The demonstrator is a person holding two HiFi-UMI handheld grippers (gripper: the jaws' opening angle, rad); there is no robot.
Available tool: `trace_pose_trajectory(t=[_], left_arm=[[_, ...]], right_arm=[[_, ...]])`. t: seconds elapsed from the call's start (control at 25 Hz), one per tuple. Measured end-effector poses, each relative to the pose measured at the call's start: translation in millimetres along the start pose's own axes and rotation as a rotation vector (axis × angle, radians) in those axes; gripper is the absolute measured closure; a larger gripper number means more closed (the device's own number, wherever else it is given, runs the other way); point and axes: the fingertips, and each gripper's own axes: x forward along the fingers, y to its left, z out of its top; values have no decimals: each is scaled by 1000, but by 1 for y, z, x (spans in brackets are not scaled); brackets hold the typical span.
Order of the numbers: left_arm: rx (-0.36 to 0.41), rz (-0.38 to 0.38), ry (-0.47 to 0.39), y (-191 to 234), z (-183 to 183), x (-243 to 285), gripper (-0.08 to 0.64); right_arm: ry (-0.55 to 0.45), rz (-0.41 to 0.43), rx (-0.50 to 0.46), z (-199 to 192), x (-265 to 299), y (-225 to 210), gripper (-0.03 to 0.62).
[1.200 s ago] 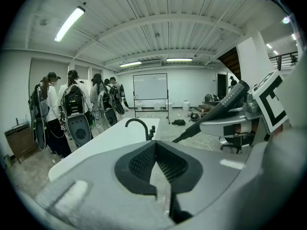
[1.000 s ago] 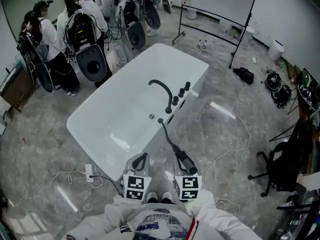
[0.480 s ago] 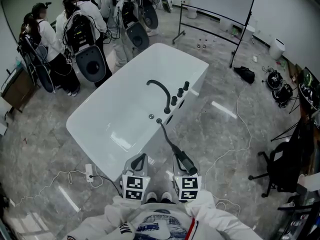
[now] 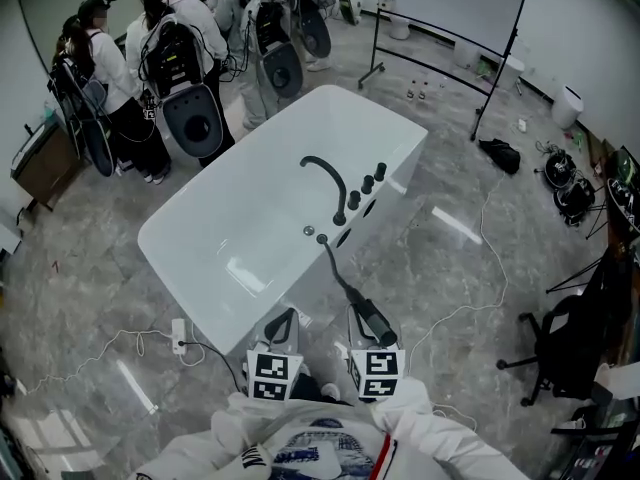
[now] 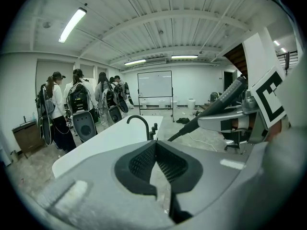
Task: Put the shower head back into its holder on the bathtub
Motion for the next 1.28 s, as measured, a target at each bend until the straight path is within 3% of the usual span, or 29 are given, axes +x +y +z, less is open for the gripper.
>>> trace_pose_trajectory(t=[0.2, 0.64, 1.28], left_arm=[[-8, 19, 10, 7, -3, 0, 560], [-1, -17, 9, 18, 8, 40, 560], [1, -55, 52, 50, 17, 102, 560]], right_arm=[[-2, 19, -6, 1, 5, 6, 456], [-5, 4, -17, 12, 34, -5, 456], [67, -8, 7, 8, 96, -14, 456]])
